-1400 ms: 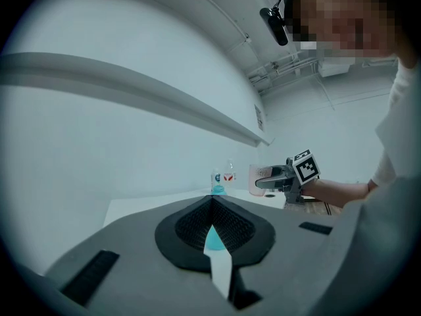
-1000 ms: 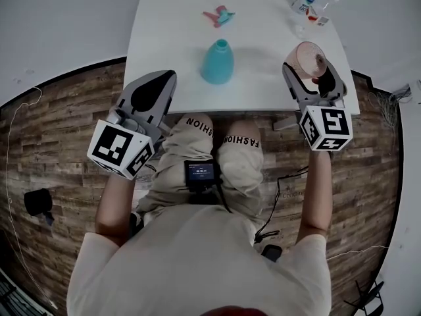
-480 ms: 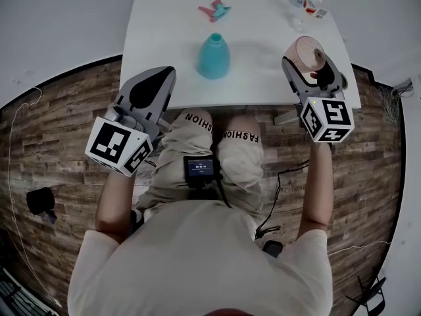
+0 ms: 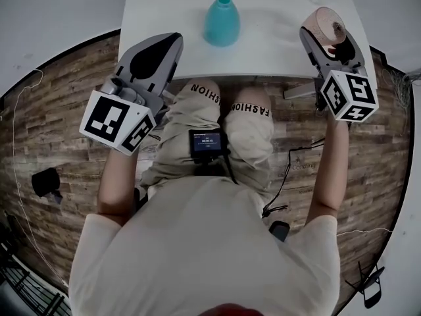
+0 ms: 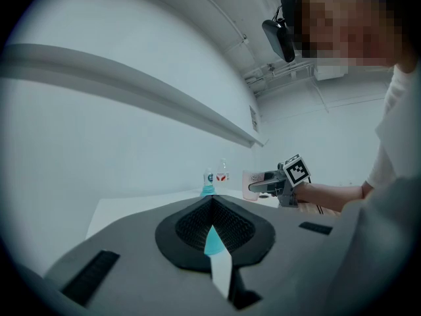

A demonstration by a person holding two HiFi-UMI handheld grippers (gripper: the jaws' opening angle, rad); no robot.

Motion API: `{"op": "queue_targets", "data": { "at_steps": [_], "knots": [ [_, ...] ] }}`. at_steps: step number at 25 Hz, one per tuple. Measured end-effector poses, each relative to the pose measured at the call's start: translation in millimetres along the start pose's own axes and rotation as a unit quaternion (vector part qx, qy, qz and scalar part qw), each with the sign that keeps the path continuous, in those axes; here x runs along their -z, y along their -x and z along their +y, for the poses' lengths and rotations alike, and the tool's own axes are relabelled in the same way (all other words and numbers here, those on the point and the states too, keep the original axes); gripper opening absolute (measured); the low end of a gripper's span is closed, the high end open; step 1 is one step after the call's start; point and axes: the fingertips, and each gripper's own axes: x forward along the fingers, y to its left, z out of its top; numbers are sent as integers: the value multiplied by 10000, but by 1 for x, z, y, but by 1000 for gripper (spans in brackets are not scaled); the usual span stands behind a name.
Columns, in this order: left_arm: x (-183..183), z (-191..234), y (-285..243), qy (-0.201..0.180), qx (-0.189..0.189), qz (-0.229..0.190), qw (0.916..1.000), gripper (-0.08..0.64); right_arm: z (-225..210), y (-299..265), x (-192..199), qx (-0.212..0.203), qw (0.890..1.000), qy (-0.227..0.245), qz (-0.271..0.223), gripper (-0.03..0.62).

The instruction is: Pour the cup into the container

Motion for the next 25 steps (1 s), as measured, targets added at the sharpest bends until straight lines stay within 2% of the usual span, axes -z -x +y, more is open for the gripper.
{"op": "queue_targets", "data": {
  "at_steps": [25],
  "knots": [
    [14,4,4,88,-8,122,9999,11,3,-12,32,-125,9990,-143,417,373]
  ]
}}
